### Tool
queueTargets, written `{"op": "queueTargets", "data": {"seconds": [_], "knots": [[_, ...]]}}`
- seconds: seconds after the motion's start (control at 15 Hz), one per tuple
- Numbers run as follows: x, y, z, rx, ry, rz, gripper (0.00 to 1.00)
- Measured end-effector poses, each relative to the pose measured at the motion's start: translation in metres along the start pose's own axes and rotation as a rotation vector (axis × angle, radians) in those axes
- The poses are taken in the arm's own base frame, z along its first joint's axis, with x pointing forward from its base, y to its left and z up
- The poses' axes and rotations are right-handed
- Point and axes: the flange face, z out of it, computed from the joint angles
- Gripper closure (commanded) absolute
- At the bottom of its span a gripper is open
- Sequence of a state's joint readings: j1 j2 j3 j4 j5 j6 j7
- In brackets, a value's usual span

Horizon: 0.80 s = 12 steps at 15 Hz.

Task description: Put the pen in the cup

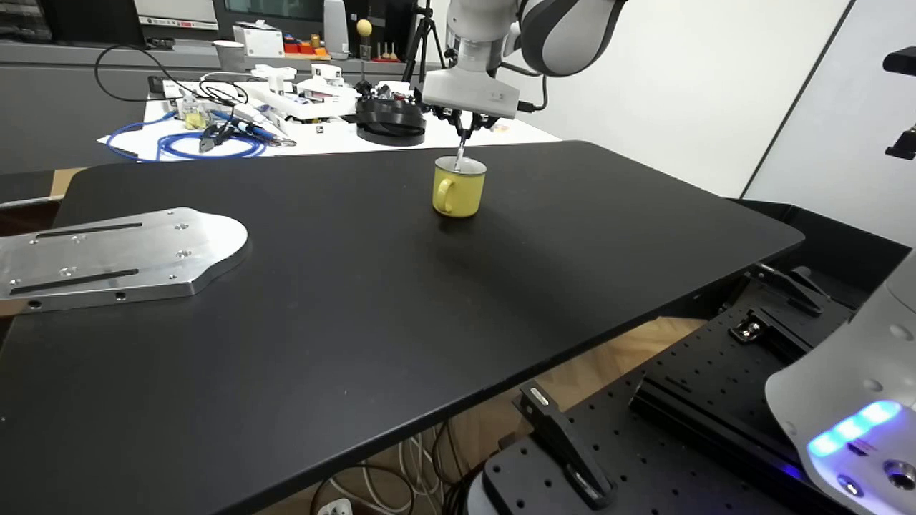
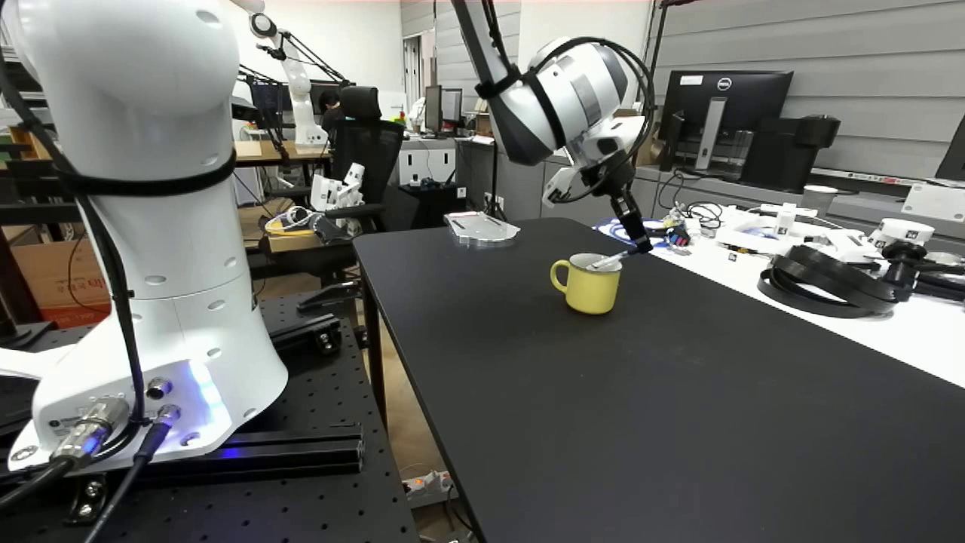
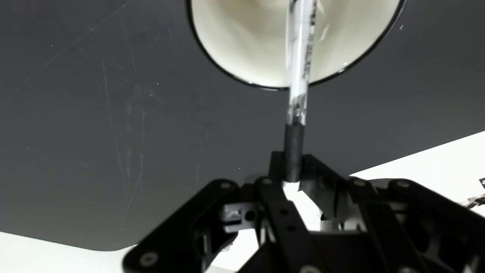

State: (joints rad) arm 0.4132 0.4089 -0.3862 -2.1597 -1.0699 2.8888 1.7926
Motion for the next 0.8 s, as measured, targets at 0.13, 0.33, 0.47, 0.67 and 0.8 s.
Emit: {"op": "queueTargets", "data": {"seconds": [0.13,0.33,0.47,0.67,0.8], "knots": [[-0.0024,0.0000,0.0024,-0.005,-0.007,0.008,0.95],[-0.0055,-0.0010,0.0036,-0.008,-0.018,0.021,0.54],[-0.0069,-0.0023,0.0035,-0.010,-0.024,0.032,0.43],[-0.0066,-0.0025,0.0038,-0.018,-0.027,0.047,0.23],[-0.0056,-0.0024,0.0038,-0.021,-0.027,0.054,0.09]]}}
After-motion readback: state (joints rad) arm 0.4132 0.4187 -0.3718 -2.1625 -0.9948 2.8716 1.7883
